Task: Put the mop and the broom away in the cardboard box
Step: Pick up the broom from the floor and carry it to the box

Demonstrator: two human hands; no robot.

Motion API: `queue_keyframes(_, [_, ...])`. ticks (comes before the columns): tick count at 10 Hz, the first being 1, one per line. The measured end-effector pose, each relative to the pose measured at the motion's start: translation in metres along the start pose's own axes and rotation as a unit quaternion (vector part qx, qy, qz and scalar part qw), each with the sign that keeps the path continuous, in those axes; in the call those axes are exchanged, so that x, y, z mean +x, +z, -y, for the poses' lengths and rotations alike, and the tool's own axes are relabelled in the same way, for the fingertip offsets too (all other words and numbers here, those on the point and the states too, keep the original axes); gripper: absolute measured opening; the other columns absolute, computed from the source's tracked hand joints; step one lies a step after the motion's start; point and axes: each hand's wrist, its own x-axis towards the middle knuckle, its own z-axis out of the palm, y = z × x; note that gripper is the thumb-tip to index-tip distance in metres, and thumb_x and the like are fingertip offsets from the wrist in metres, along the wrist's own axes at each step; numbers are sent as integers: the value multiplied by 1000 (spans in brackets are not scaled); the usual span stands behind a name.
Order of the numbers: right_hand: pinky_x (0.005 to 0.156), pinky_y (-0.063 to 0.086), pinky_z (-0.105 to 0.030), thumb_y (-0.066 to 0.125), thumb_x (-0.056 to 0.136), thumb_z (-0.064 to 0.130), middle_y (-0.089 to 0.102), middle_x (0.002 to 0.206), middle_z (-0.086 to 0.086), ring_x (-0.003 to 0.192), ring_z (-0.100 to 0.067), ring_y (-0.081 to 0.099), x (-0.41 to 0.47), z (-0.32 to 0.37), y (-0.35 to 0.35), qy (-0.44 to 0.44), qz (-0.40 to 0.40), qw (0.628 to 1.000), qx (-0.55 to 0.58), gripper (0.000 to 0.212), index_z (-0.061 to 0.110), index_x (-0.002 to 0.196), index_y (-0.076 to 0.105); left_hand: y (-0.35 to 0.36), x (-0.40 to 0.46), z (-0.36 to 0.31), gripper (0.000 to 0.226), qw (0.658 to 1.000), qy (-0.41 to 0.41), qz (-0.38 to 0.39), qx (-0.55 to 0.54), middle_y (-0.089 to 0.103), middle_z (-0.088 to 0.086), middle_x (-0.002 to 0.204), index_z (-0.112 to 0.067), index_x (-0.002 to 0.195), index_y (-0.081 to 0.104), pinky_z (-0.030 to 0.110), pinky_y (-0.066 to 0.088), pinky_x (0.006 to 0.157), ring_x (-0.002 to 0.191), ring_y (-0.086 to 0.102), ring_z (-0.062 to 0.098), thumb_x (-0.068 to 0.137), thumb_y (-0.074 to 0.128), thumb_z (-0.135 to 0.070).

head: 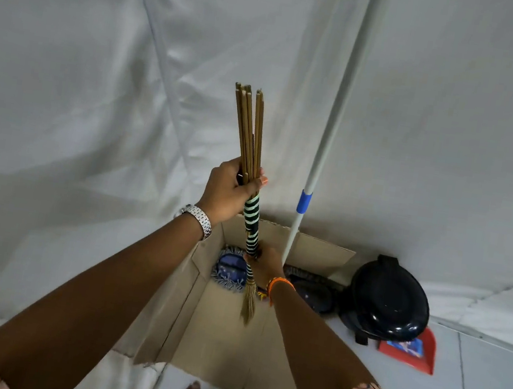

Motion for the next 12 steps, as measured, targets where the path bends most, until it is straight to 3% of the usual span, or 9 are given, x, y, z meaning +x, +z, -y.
queue_keyframes(1, [76, 45, -28, 70, 87, 17, 72, 108, -15, 102, -28, 66, 44, -1, 39, 6, -3, 1000, -5, 28, 5, 112, 66, -12, 26, 59, 14, 999, 18, 7, 36, 68, -23, 82, -22, 99, 70, 16, 56, 77, 76, 68, -10, 88, 75, -29])
queue_keyframes(3, [92, 55, -43, 69, 88, 12, 72, 112, -16, 105, -30, 67, 124, -20, 98, -2, 4, 1000, -5, 27, 4, 113, 65, -12, 63, 144, 17, 994, 21, 21, 102, 70, -11, 87, -22, 101, 70, 18, 54, 71, 77, 68, 4, 89, 72, -35])
queue_keyframes(4, [93, 54, -45, 68, 88, 11, 72, 114, -17, 107, -31, 66, 138, -24, 107, -9, 11, 1000, -14, 28, 3, 114, 65, -15, 67, 160, 16, 993, 12, 19, 112, 71, -9, 89, -21, 101, 70, 19, 54, 74, 78, 67, 4, 89, 73, -32])
queue_keyframes(5, [95, 53, -43, 66, 89, 9, 71, 115, -20, 110, -32, 65, 203, -60, 154, -14, 11, 1000, -15, 29, 0, 117, 63, 6, 93, 237, 14, 990, 12, 60, 126, 72, -6, 93, -19, 101, 70, 24, 56, 80, 82, 67, 4, 90, 73, -26])
queue_keyframes(6, [93, 53, -37, 65, 90, 6, 70, 115, -21, 110, -31, 66, 241, -77, 175, -16, -13, 1000, -4, 29, -1, 117, 64, 18, 113, 273, 13, 989, 23, 66, 131, 72, -4, 95, -19, 101, 69, 27, 56, 83, 85, 68, 8, 90, 73, -22])
queue_keyframes(9, [90, 50, -36, 61, 90, 8, 70, 116, -24, 108, -36, 65, 312, -98, 214, -20, -57, 998, -31, 32, 0, 121, 64, 44, 149, 321, 24, 979, 1, -119, 166, 77, 8, 82, -9, 83, 72, 33, 57, 71, 73, 72, 24, 76, 86, -26])
queue_keyframes(10, [92, 49, -40, 56, 94, 11, 68, 119, -25, 110, -39, 63, 324, -102, 223, -18, -46, 997, -67, 31, 0, 122, 63, 46, 155, 328, 32, 958, 12, -122, 258, 74, 9, 77, -8, 78, 69, 32, 53, 68, 72, 70, 28, 77, 83, -36])
queue_keyframes(11, [99, 46, -42, 50, 97, 13, 65, 126, -22, 118, -37, 58, 335, -107, 224, -3, -17, 992, -126, 33, 0, 126, 59, 47, 157, 325, 30, 914, 22, -91, 395, 73, 10, 80, -10, 77, 68, 36, 53, 74, 81, 70, 34, 81, 76, -38])
queue_keyframes(12, [101, 44, -42, 51, 98, 15, 63, 129, -22, 121, -38, 56, 339, -109, 228, 1, -6, 989, -151, 33, -1, 125, 58, 44, 146, 327, 23, 914, 24, -95, 394, 72, 12, 79, -9, 77, 68, 35, 53, 70, 78, 71, 36, 79, 78, -29])
